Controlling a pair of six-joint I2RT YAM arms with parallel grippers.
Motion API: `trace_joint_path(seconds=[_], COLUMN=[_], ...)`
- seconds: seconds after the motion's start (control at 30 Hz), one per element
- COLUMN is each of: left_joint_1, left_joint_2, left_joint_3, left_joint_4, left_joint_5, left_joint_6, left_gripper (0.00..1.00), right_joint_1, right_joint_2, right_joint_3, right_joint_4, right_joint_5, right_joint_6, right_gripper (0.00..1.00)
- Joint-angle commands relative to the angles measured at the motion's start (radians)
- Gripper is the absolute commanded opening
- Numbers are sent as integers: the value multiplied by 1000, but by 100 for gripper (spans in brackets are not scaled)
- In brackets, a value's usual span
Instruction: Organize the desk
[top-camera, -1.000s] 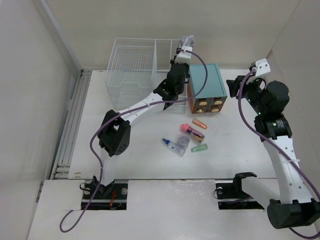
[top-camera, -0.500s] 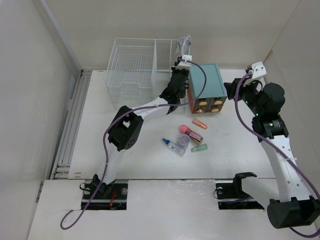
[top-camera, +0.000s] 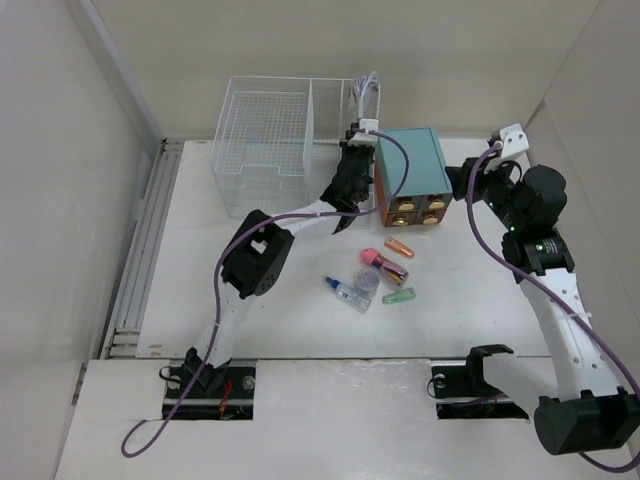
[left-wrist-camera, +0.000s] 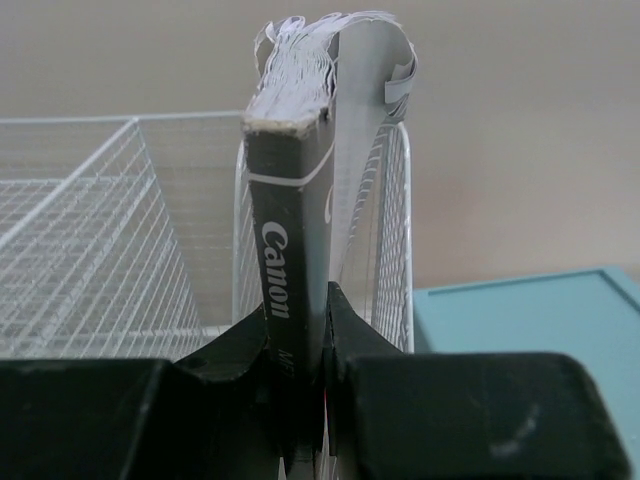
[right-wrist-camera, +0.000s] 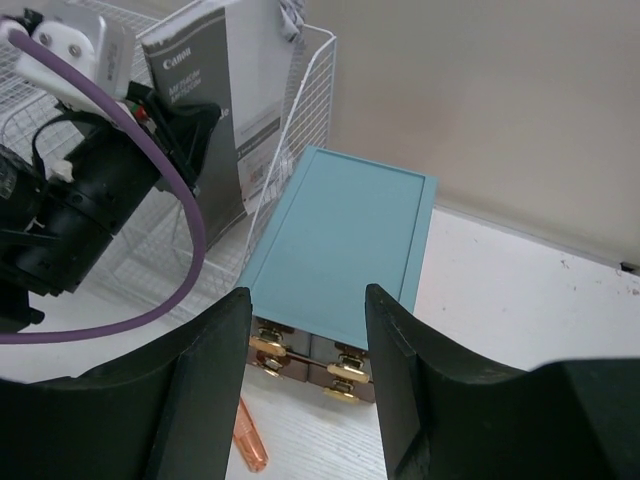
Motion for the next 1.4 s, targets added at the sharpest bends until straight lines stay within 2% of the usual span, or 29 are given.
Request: trace_joint_path(seconds=[0.0, 0.17, 0.3, 0.33, 0.37, 0.5, 0.67, 0.73, 0.77, 0.8, 0.83, 0.87, 0.9, 0.93, 0.97, 1.0, 1.03, 1.07, 1.1, 1.17, 1.2, 1.23, 1.37], left_joint_1=[9, 9, 18, 18, 18, 18, -14, -60, -80, -124, -152, -176, -231, -259, -280, -302, -314, -324, -324, -324, -334, -334, -344], left_joint_2=[-30, -20, -20, -30, -45, -111, -296, -365, -404, -488, -532, -578, -670, -721, -772, -828, -943, -999, -1052, -1201, -1244, -1280, -1393], left_joint_3=[-8, -20, -11, -11, -20, -55, -173, -245, -276, -310, -342, -415, -449, -483, -564, -612, -664, -781, -846, -975, -1082, -1118, -1204], left_joint_4=[175, 166, 132, 120, 120, 109, 180, 189, 206, 220, 220, 220, 167, 116, 59, -2, -141, -192, -228, -280, -299, -325, -510], left_joint_5=[10, -16, -5, 6, 6, 21, 12, -29, -29, -48, -89, -103, -115, -176, -193, -175, -143, -75, -33, 12, 21, 21, 12], left_joint_6=[-26, -36, -65, -66, -66, -66, -40, -40, -30, -30, -50, -65, -85, -166, -240, -316, -404, -582, -648, -765, -802, -866, -915], left_gripper=[0, 0, 49, 68, 74, 87, 89, 89, 81, 73, 61, 48, 20, 10, 6, 6, 17, 33, 47, 61, 64, 64, 65], right_joint_1=[-2, -2, -2, -2, -2, -2, -63, -88, -109, -109, -109, -109, -109, -109, -109, -109, -109, -109, -109, -109, -109, -109, -39], right_joint_2=[-4, -4, -4, -4, -4, 5, 24, 36, 51, 62, 85, 97, 114, 154, 178, 204, 229, 269, 281, 291, 304, 318, 358], right_joint_3=[5, 5, 5, 5, 5, -4, -4, -4, -4, -4, -4, -4, -18, -32, -32, -44, -53, -79, -96, -156, -177, -197, -253], right_joint_4=[61, 61, 61, 61, 61, 61, 52, 40, 27, 18, 6, -3, -3, -3, -3, 12, 21, 32, 64, 104, 125, 179, 254], right_joint_5=[-8, -40, -49, -49, -49, -72, -85, -98, -107, -120, -140, -214, -257, -300, -404, -448, -477, -502, -519, -528, -528, -519, -419], right_joint_6=[-3, -3, -13, -13, -13, -13, 20, 65, 82, 117, 130, 144, 165, 229, 256, 282, 349, 371, 389, 441, 463, 484, 529], right_gripper=[55, 55, 57, 57, 58, 60, 60, 51, 22, 7, 0, 0, 0, 9, 21, 36, 46, 52, 61, 63, 63, 63, 63])
